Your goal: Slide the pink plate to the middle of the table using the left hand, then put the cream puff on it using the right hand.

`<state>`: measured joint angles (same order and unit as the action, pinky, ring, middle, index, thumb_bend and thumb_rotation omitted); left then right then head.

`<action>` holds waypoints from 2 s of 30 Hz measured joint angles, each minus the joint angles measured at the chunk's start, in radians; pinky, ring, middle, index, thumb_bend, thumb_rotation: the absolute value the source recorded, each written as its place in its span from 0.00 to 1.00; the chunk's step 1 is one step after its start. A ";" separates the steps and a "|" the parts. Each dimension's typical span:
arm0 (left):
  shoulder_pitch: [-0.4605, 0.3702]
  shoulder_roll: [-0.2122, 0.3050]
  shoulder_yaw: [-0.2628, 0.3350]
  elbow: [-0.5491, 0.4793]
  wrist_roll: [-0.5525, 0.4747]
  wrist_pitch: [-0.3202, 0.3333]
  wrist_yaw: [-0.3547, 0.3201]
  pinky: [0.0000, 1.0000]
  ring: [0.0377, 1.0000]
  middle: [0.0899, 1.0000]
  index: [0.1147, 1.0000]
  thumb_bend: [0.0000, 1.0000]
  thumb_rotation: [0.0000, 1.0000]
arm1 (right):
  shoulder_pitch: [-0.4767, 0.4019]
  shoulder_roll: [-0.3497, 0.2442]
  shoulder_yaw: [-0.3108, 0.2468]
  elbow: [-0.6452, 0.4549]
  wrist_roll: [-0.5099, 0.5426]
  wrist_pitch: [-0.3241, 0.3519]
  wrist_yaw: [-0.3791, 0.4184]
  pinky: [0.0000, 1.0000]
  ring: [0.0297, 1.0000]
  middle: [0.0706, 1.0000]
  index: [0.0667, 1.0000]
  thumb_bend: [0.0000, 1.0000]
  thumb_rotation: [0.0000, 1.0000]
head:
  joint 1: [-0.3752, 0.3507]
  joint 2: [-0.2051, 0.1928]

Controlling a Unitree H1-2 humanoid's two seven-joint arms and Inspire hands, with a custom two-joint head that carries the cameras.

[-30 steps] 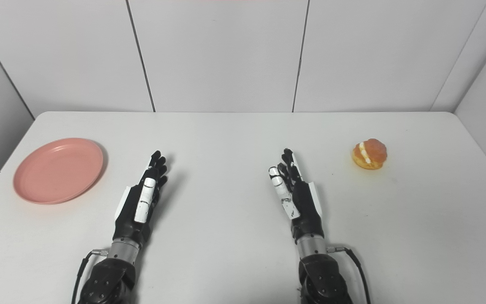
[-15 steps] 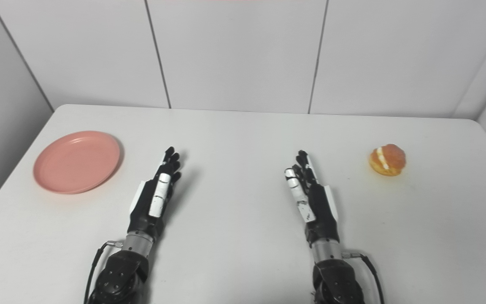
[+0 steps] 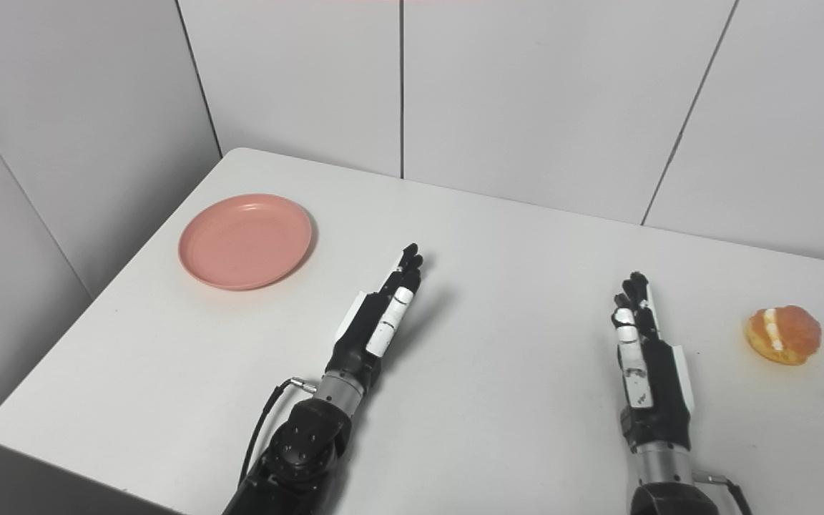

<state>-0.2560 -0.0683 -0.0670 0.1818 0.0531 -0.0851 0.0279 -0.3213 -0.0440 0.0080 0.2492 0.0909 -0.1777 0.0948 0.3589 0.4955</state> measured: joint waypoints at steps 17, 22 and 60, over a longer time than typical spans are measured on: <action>-0.070 -0.024 0.152 0.080 -0.009 -0.194 0.151 0.82 0.79 0.79 0.77 0.70 1.00 | -0.024 -0.001 -0.012 0.039 0.013 -0.045 0.007 1.00 1.00 1.00 1.00 0.58 0.86 | 0.003 -0.031; -0.088 0.023 0.217 0.083 -0.028 -0.220 0.178 0.78 0.72 0.72 0.70 0.75 1.00 | -0.026 0.001 -0.012 0.039 0.016 -0.044 0.008 1.00 1.00 1.00 1.00 0.63 0.83 | -0.012 -0.032; -0.221 0.298 0.486 0.230 -0.155 -0.163 0.342 0.69 0.65 0.64 0.63 0.81 1.00 | -0.033 0.007 -0.012 0.048 0.012 -0.039 0.009 1.00 1.00 1.00 1.00 0.65 0.80 | -0.009 -0.052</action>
<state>-0.4767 0.2301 0.4195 0.4122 -0.1021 -0.2482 0.3699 -0.3541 -0.0367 -0.0042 0.2971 0.1025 -0.2163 0.1034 0.3497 0.4433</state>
